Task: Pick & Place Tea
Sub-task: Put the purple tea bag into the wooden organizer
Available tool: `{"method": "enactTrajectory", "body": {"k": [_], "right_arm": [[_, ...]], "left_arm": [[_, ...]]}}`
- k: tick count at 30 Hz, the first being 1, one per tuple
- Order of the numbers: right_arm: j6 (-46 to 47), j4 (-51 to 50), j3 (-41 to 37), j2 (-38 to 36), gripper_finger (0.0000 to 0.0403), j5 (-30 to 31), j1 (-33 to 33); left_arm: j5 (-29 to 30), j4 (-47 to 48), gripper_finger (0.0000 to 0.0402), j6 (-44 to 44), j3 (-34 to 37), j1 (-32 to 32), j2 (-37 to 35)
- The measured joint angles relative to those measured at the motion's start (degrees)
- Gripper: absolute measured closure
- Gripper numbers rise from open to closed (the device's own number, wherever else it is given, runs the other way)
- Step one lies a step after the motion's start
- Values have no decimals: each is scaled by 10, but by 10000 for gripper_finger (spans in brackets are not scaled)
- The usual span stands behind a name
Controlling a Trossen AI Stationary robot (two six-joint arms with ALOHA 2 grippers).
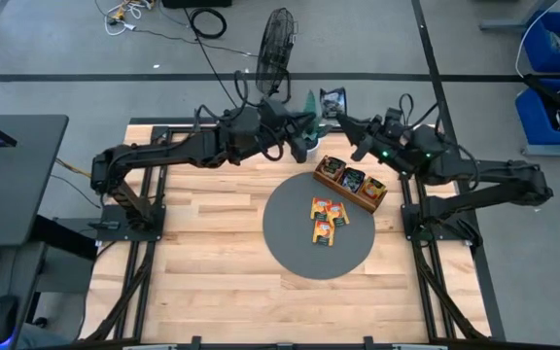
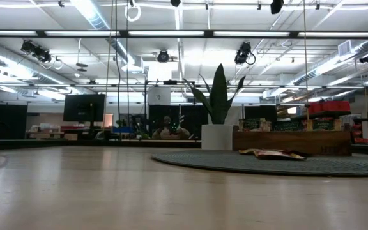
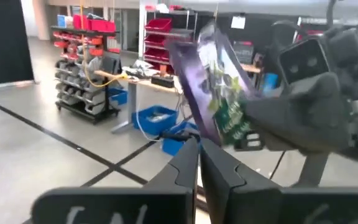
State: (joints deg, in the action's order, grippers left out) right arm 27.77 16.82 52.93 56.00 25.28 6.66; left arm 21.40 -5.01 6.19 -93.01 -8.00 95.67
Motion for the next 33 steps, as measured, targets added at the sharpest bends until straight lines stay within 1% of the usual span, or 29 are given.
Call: {"method": "enactTrajectory", "body": {"k": [2,4,6,8,11,14,16,19,21,24,28,30,33], "right_arm": [[5,-24,0,-16,403,-1,-1],[16,-68,0,-37,403,-2,-1],[35,-116,0,-53,403,-2,-1],[65,-196,11,-67,403,-3,-1],[86,-347,63,-67,403,-25,0],[95,-518,137,-44,403,-66,0],[106,-632,188,-19,403,-108,2],[107,-772,251,22,403,-164,14],[100,-841,279,50,403,-200,23],[68,-886,302,86,403,-257,28],[26,-884,321,127,403,-335,27],[3,-884,330,149,403,-352,27],[-27,-884,346,180,403,-358,27]], "left_arm": [[5,27,383,-9,0,-1,-7],[10,46,383,-22,0,-1,-9],[10,87,383,-29,0,-5,-18],[10,109,383,-29,0,-8,-22],[11,159,383,-28,0,-15,-29],[11,193,383,-28,0,-18,-29],[7,214,383,-30,0,-18,-29],[-8,241,383,-38,0,-18,-29],[-20,251,383,-52,0,-18,-29],[-61,259,383,-74,0,-18,-29],[-148,272,383,-154,0,-18,-28],[-187,273,383,-202,0,-14,-28],[-226,273,374,-250,0,-9,-28]]}}
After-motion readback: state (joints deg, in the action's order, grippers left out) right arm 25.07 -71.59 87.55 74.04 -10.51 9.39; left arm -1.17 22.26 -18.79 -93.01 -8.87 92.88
